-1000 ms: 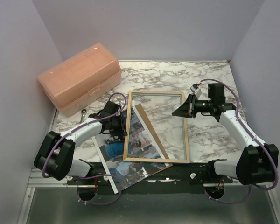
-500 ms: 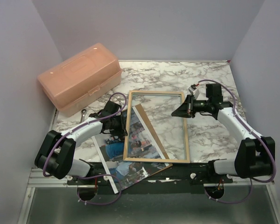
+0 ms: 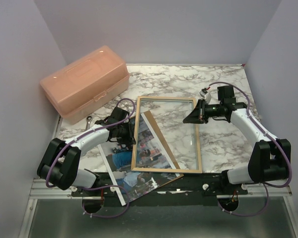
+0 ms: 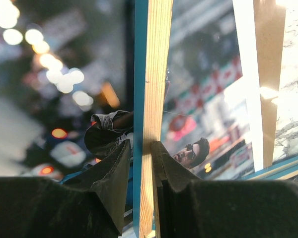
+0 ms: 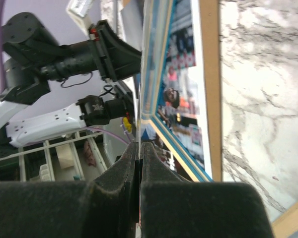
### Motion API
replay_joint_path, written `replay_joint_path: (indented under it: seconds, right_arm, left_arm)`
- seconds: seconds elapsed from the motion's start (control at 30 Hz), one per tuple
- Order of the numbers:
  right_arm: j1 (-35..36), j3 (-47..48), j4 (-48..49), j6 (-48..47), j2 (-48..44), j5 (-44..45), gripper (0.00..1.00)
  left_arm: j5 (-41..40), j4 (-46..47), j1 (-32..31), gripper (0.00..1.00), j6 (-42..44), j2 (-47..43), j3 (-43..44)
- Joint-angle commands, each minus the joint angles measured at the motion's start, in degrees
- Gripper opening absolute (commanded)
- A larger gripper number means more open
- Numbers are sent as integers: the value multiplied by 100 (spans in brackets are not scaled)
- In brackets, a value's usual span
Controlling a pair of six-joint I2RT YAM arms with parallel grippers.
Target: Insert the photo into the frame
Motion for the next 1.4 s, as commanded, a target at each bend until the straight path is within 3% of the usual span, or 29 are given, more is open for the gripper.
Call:
replay_joint_path:
  seconds: [0.0,0.6,1.03,1.37]
  right_arm:
    - [101,197,-940,-534,230,641,1]
    - [97,218,-1008,-592,381,1574,1]
    - [344,310,-736,-475,691,1758,1]
    - [536,246,-681,-396,656,2297,22]
  left_arm:
    - [-464,-176,13,24,219,305,-170]
    - [-469,-162,16,24,228,300,-181]
    - [-451,-161,13,23,257,336,-173]
    - [-442,-161,18,23,254,341,-162]
